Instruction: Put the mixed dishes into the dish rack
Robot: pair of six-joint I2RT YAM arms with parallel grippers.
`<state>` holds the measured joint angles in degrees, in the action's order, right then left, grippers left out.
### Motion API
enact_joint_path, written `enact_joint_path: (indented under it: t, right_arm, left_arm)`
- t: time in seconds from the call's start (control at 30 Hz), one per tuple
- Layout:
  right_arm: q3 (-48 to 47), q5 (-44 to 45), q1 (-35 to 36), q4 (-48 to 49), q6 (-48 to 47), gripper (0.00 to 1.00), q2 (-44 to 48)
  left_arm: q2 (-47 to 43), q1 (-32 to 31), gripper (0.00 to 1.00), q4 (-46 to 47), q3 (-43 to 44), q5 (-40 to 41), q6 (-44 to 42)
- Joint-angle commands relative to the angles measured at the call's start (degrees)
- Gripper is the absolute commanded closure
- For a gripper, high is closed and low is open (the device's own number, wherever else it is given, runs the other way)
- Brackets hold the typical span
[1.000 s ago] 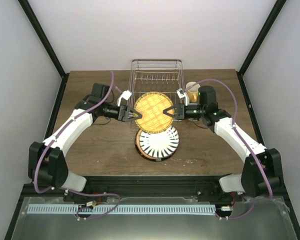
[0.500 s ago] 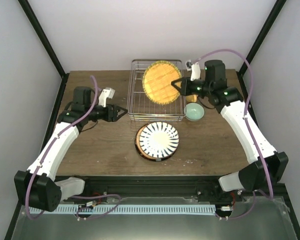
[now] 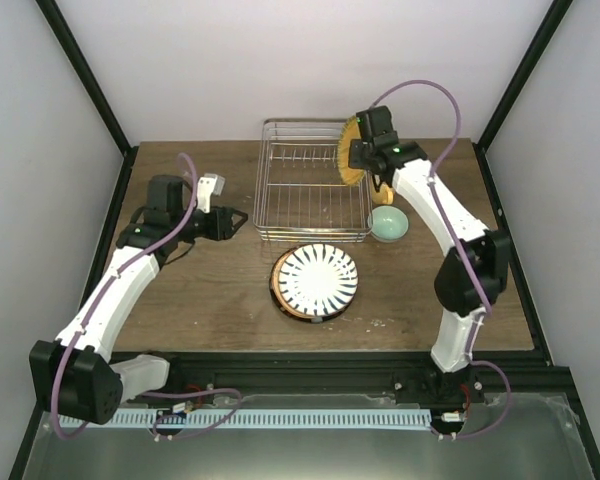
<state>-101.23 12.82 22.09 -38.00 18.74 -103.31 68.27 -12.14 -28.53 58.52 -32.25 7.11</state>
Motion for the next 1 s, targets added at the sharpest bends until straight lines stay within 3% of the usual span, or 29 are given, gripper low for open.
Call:
enact_joint_path:
  t: [0.0, 0.17, 0.33, 0.47, 0.97]
  right_arm:
    - [-9.77, 15.42, 1.44, 0.26, -0.06, 0.99, -4.90]
    - [-18.04, 20.81, 1.65, -0.47, -2.02, 0.99, -10.68]
    - [-21.22, 25.35, 1.64, 0.37, -6.30, 0.99, -13.48]
    - [-20.60, 26.26, 1.59, 1.39, -9.07, 0.99, -14.95]
    - [-20.23, 21.75, 1.59, 3.85, -12.04, 0.99, -18.56]
  left_arm:
    - [-2.04, 0.28, 0.45, 4.84, -1.30, 10.79, 1.62]
    - [-5.78, 0.19, 0.43, 11.90, -3.14, 21.93, 3.41]
    - [-9.16, 0.22, 0.28, 16.75, -4.61, 30.76, 1.80]
    - [-10.43, 0.24, 0.23, 19.03, -5.82, 35.26, -0.54]
    - [-8.54, 0.19, 0.21, 21.07, -5.87, 36.75, -1.10]
